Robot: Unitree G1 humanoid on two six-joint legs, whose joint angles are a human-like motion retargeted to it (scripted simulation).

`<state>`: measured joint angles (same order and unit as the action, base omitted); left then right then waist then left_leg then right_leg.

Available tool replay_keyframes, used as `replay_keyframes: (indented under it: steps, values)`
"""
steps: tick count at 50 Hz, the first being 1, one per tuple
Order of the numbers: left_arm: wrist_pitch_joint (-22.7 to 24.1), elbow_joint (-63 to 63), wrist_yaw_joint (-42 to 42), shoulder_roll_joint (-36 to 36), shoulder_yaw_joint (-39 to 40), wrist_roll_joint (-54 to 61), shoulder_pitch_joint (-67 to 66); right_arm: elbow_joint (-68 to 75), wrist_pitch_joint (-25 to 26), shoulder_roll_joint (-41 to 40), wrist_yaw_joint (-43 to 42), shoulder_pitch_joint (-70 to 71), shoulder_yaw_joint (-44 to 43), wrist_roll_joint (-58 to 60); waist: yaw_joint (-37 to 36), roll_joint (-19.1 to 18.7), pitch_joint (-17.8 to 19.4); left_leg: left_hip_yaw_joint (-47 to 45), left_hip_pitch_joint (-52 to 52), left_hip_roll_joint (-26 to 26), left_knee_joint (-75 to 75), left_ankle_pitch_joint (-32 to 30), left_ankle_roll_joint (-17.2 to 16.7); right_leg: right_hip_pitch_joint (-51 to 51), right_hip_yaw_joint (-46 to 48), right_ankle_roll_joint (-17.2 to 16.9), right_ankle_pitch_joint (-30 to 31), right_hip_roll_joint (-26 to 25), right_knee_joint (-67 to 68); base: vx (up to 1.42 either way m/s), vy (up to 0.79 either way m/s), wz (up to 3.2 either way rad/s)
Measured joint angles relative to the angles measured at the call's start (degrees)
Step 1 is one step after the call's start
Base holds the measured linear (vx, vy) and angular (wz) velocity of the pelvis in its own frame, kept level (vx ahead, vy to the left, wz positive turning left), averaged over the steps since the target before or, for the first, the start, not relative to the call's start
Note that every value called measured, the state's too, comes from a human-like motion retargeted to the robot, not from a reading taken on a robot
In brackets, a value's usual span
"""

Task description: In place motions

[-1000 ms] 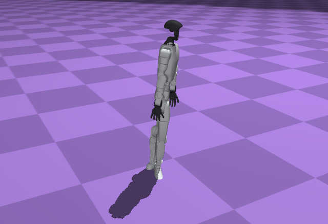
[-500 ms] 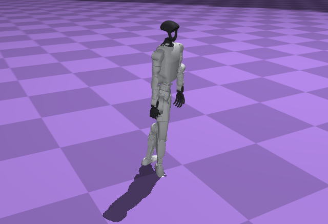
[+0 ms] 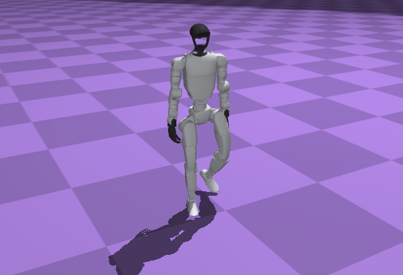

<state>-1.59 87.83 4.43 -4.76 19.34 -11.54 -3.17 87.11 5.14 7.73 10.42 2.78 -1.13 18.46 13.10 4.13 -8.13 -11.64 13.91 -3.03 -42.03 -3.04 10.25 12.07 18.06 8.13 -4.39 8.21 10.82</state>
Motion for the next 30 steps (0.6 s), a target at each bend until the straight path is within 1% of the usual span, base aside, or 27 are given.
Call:
replay_keyframes:
  steps: [2,5,7,10,12,13,15,17,19,23,27,30]
  values:
    - [-0.04,-0.32,0.14,0.34,-0.33,-0.1,0.58,0.59,0.05,0.53,-0.08,-0.04,-0.45,-0.67,-0.62,-0.08,0.52,1.23,0.59,1.67,4.05,2.29,0.06,0.23,-3.81,-0.2,0.92,-1.12,-0.28,-0.12,0.1,-1.85]
    - [-0.03,-0.79,0.27,0.74,-0.5,-0.05,1.32,1.41,0.06,0.89,-1.14,-0.27,-0.93,-1.21,-1.95,-0.64,1.04,3.92,0.4,4.11,13.38,5.73,-2.46,0.59,-9.46,-0.61,2.46,-3.71,-0.95,-0.12,0.08,-1.97]
    - [0.01,-1.14,0.35,0.9,-0.56,0.16,1.56,2.07,0.14,0.92,-1.8,-0.55,-1.07,-1.32,-2.91,-1.64,1.6,10.28,-0.25,6.24,20.41,7.03,-5.04,-0.04,-11.6,-0.71,3.46,-5.93,-1.95,-0.09,0.04,-2.0]
    - [-0.02,-1.28,0.4,0.83,-1.04,0.54,1.97,3.07,0.37,0.82,-2.0,-1.14,-1.45,-1.32,-3.72,-3.13,3.24,25.29,-2.42,9.75,29.65,6.8,-8.24,-2.15,-14.51,-0.53,4.6,-9.29,-3.33,0.0,0.01,-1.74]
    - [-0.02,-1.25,0.22,0.91,-1.37,0.56,1.99,3.59,0.47,0.8,-1.84,-1.85,-1.49,-1.38,-3.96,-3.59,3.81,28.05,-4.17,10.05,33.46,4.39,-8.54,-3.35,-16.71,-0.63,5.3,-10.53,-3.96,0.11,0.03,-1.41]
    - [-0.05,-1.22,0.25,0.93,-1.35,0.51,1.99,3.96,0.54,0.85,-1.62,-2.08,-1.43,-1.3,-3.18,-3.76,3.51,27.1,-4.94,9.6,33.65,5.59,-9.11,-3.58,-16.99,-0.78,5.59,-10.58,-4.3,0.16,0.02,-1.01]
    - [-0.26,-1.11,0.69,0.9,-0.65,0.32,1.9,4.75,0.99,0.74,-1.36,-2.28,-1.07,-0.71,-1.29,-4.56,2.37,17.26,-5.32,5.79,34.59,6.58,-9.6,-3.52,-17.14,-0.89,6.2,-11.19,-4.98,0.17,0.01,-0.76]
    - [-0.37,-1.03,0.7,1.02,-0.38,0.39,1.74,4.92,1.24,-0.11,-2.51,-3.05,-1.3,-0.59,1.51,-5.1,1.48,23.47,-6.35,7.94,36.56,5.27,-8.7,-3.93,-16.7,-1.01,6.6,-11.27,-5.77,0.15,0.0,-0.32]
    - [-0.27,-1.26,0.75,0.85,-0.38,0.47,1.77,5.08,0.73,-1.0,-3.67,-3.74,-1.49,-1.62,3.2,-5.38,1.18,21.84,-7.08,7.32,37.72,4.95,-8.86,-3.95,-17.23,-1.24,6.73,-11.38,-5.62,0.12,0.0,-0.53]
    - [-0.46,-1.81,0.94,0.33,-1.1,-0.63,1.98,4.83,0.26,-2.07,-2.41,-5.75,-1.79,-3.83,2.5,-5.28,0.32,18.48,-9.86,7.34,41.2,4.52,-7.93,-3.68,-20.17,-1.55,6.88,-11.9,-5.01,0.11,-0.01,-0.87]
    - [-0.36,-1.79,0.82,0.57,-1.0,0.2,2.12,4.43,0.67,-2.84,-2.9,-6.99,-1.88,-1.99,3.52,-5.86,-1.02,16.92,-9.94,7.28,42.2,4.45,-7.55,-3.04,-20.79,-2.32,7.17,-11.82,-5.2,0.09,-0.02,-0.35]
    - [-0.48,-1.81,1.52,0.76,-0.98,0.47,2.5,4.15,0.67,-2.93,-3.34,-7.0,-1.3,-1.13,4.56,-6.28,-0.69,16.43,-10.06,7.29,41.99,4.68,-7.09,-3.17,-20.68,-2.88,7.54,-11.7,-5.46,0.01,0.0,-0.09]
